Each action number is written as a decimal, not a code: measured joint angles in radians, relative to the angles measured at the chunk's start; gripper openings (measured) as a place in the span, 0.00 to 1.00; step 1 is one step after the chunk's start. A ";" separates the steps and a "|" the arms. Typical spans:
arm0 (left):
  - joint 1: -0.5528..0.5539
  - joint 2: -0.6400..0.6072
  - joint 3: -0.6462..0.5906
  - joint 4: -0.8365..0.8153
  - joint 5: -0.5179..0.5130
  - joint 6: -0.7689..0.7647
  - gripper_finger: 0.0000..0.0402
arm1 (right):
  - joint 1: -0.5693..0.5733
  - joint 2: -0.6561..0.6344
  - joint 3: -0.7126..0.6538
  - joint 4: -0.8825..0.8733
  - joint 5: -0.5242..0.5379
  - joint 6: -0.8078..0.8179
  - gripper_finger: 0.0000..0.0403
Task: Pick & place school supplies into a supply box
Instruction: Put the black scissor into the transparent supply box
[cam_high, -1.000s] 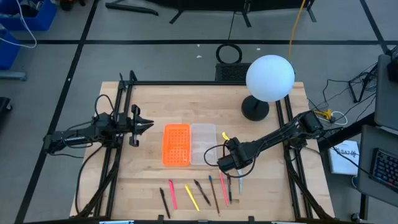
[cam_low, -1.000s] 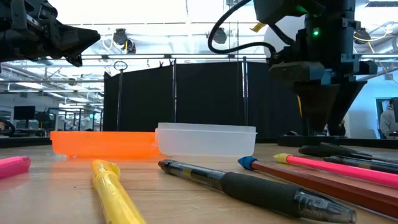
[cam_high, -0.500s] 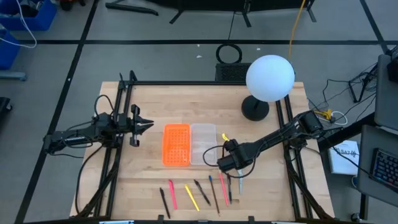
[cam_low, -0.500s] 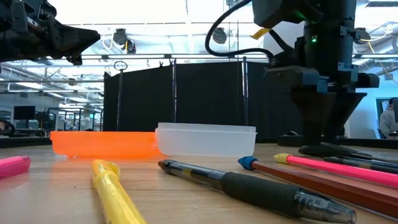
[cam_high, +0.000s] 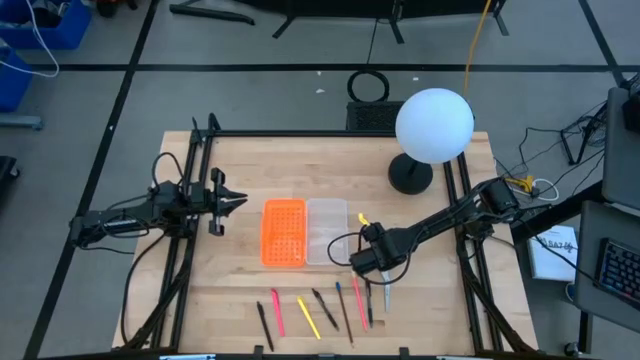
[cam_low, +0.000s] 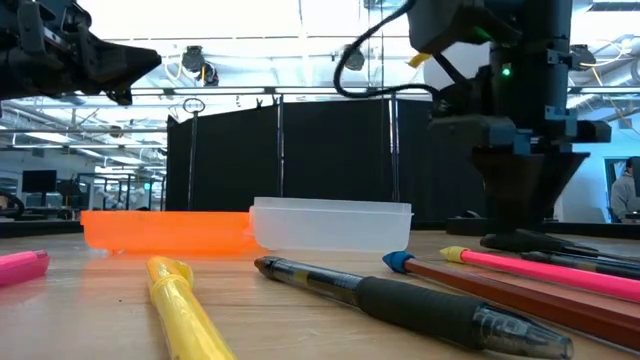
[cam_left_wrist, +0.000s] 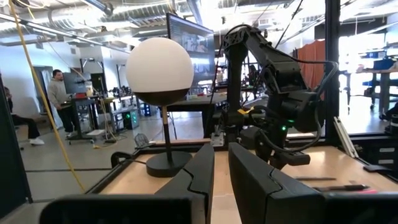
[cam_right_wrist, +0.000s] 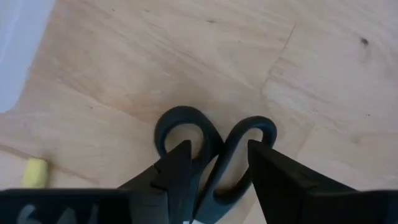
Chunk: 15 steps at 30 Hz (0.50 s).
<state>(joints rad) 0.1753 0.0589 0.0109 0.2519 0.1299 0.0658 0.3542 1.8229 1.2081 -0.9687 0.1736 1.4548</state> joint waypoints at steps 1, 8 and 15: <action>0.000 0.000 0.000 -0.003 0.000 0.000 0.14 | 0.000 0.000 -0.009 0.006 -0.012 0.000 0.36; 0.000 0.000 0.000 -0.022 0.000 0.001 0.14 | 0.000 -0.008 -0.114 0.148 -0.049 0.018 0.33; 0.000 0.000 0.000 -0.025 0.000 -0.007 0.14 | -0.002 -0.006 -0.191 0.225 -0.073 -0.004 0.29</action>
<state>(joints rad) 0.1749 0.0586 0.0109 0.2268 0.1303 0.0587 0.3527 1.8164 1.0171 -0.7439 0.1009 1.4513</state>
